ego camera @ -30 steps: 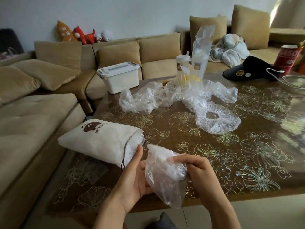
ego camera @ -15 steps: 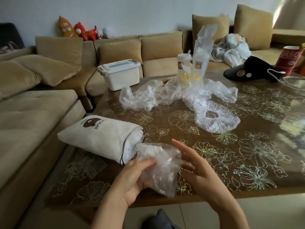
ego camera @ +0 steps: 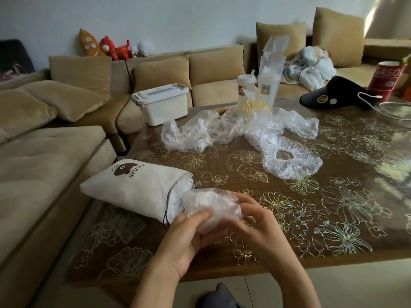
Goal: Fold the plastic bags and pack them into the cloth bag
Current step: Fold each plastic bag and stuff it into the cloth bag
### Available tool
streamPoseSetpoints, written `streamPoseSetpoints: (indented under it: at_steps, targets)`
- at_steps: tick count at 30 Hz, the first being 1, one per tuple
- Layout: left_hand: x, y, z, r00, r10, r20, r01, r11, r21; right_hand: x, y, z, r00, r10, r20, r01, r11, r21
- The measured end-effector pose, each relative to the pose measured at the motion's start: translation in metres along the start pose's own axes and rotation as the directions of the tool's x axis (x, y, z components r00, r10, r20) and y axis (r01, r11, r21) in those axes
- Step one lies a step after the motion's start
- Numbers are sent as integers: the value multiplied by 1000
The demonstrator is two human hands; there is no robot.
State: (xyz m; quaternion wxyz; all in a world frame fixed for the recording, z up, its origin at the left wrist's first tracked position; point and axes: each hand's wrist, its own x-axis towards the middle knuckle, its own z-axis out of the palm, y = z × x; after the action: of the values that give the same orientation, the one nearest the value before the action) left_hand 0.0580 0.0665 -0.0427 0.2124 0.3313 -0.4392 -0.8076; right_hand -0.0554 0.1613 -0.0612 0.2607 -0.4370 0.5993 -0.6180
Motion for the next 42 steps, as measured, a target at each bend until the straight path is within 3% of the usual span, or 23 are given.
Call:
streamPoseSetpoints:
  at_steps: [2,5,9,17,21,24,27,31,34,38,42]
  targets:
    - [-1,0,2,999,37,6,-37,999,-8,0,-3,2,996,74,-50,-68,990,126]
    - [0,-1,5,997,63,35,-63,998,0,1,0,7,976,142,-167,-124,986,115]
    - [-2,1,6,996,27,83,-32,998,60,5,7,10,919,278,-280,-218,949,226]
    - [2,0,-3,985,-110,133,100,992,82,0,12,0,896,429,-112,-361,853,377]
    - [-1,3,-4,972,-65,226,20,981,193,0,14,-5,895,433,-110,-371,858,356]
    - [-1,-1,1,994,18,109,-49,956,288,-1,10,-4,908,408,-91,-353,865,357]
    - [2,-5,10,978,174,-111,-113,901,419,1,7,-1,917,344,-202,-282,917,283]
    - [5,-14,17,941,266,-208,-115,832,543,5,13,10,898,143,-416,-179,983,-48]
    - [8,-20,21,926,302,-225,-101,776,622,7,11,21,885,-80,-459,-63,956,-287]
    - [9,-21,22,950,204,-236,-44,835,549,10,10,25,915,-228,-333,66,899,-434]
    - [8,-18,23,987,-7,-160,44,973,228,8,5,21,952,-169,-253,91,952,-294]
